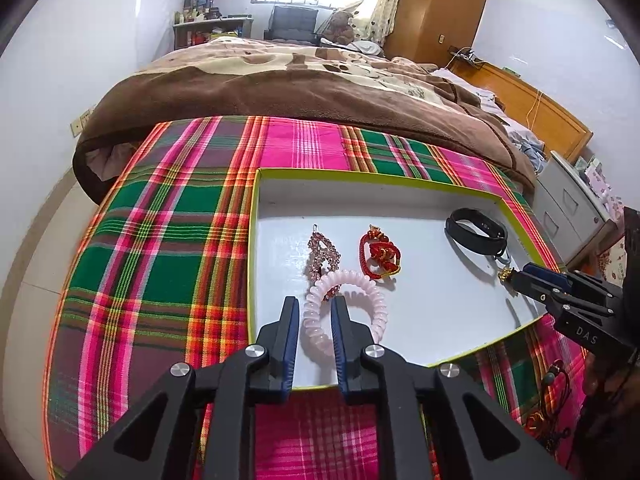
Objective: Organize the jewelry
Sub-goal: 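Open both tools to drop the pink bracelet and gold charm in the tray, then withdraw both open tools back to the jewelry on the bedspread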
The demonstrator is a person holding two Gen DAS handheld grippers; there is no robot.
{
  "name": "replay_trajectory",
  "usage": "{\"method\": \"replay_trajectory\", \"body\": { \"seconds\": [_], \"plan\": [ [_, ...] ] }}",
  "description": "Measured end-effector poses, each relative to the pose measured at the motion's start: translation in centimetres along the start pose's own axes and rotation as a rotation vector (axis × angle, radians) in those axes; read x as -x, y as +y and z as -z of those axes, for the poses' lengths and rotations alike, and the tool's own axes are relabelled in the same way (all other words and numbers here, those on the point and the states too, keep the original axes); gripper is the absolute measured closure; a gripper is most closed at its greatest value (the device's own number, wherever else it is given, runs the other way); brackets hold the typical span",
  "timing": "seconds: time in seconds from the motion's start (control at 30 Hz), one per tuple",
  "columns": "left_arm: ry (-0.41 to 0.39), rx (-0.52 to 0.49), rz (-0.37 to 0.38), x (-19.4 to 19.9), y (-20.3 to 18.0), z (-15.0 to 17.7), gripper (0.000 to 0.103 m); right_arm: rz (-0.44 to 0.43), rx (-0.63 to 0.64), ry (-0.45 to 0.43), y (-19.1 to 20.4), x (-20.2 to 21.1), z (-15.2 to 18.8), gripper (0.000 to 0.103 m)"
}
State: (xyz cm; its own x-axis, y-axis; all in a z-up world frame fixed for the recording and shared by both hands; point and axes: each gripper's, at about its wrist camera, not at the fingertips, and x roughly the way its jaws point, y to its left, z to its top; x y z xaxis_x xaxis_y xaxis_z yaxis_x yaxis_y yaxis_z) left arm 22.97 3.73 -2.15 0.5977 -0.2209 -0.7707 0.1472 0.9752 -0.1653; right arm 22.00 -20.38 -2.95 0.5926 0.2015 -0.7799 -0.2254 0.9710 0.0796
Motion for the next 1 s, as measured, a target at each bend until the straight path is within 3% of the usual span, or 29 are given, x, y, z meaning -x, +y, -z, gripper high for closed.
{"method": "replay_trajectory", "body": {
  "seconds": [0.13,0.33,0.63,1.0],
  "plan": [
    [-0.005,0.014,0.023,0.5,0.0,0.1,0.074,-0.007,-0.012,-0.004,-0.1,0.3,0.0,0.066],
    [-0.042,0.012,0.037,2.4,-0.5,0.8,0.068,-0.016,-0.034,-0.024,-0.2,1.5,0.5,0.065],
    [-0.099,0.01,0.065,6.2,-1.5,3.2,0.067,-0.037,-0.052,-0.077,-0.2,5.2,2.5,0.064],
    [-0.112,-0.007,0.124,9.6,-3.5,7.8,0.067,-0.084,-0.025,-0.11,1.2,9.5,7.6,0.064]
  ]
}}
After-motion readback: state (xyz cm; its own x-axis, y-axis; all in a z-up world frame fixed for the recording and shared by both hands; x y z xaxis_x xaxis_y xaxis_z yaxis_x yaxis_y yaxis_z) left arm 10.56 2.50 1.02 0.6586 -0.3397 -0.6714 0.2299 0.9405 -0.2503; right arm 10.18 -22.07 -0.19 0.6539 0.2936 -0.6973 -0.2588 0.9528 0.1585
